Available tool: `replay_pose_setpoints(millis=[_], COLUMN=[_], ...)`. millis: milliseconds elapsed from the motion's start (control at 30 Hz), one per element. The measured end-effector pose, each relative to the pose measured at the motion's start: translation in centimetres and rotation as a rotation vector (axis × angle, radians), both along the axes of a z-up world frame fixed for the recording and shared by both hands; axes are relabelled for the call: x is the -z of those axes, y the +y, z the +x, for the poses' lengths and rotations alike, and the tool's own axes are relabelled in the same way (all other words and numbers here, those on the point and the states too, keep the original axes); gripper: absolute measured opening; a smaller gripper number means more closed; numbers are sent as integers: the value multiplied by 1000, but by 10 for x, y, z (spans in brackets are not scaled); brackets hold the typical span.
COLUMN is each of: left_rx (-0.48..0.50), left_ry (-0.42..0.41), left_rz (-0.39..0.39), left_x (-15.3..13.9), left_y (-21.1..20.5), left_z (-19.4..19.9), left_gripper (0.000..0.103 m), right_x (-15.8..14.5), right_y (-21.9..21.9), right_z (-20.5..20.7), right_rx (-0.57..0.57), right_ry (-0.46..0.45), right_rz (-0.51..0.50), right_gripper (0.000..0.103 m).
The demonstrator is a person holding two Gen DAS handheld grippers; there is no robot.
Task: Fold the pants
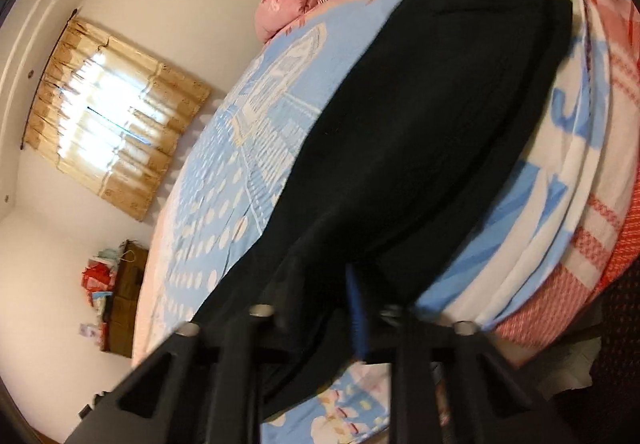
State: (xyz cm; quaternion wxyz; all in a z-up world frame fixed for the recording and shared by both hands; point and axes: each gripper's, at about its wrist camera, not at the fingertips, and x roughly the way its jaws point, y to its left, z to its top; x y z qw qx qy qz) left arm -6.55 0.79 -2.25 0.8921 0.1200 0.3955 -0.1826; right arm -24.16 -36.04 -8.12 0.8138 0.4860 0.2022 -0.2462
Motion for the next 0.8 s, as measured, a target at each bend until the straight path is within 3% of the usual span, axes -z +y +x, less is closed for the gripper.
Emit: replay_pose_setpoints(millis=[167,367,433,500,567,700,800], left_rx=[-15,25,41,53,70,104,114], left_ry=[6,-2,-5,2,0,-7,-20], left_rz=[-8,-6,-8,-13,-9,-19,-6], left_x=[0,-2,-3,-2,-1,-1,2], left_y=[4,-4,-8,-12,-17,-23,-29], left_z=[3,-3,-5,-7,-10,-16,-20], left_gripper=[102,102,102,102,102,102,102], right_x=[-9,-26,-22,-31,-41,-36,-34], right_y=[5,9,2,7,15,33,54], right_z=[-11,-20,-28,-32,-29,-13,17], right_rx=[-35,50,44,45,-23,-159,-288], right_ry=[8,238,201,169,133,69,88], right_rz=[-35,-189,-154,-196,-248,-198,-253], right_gripper=[8,5,5,5,6,12,12])
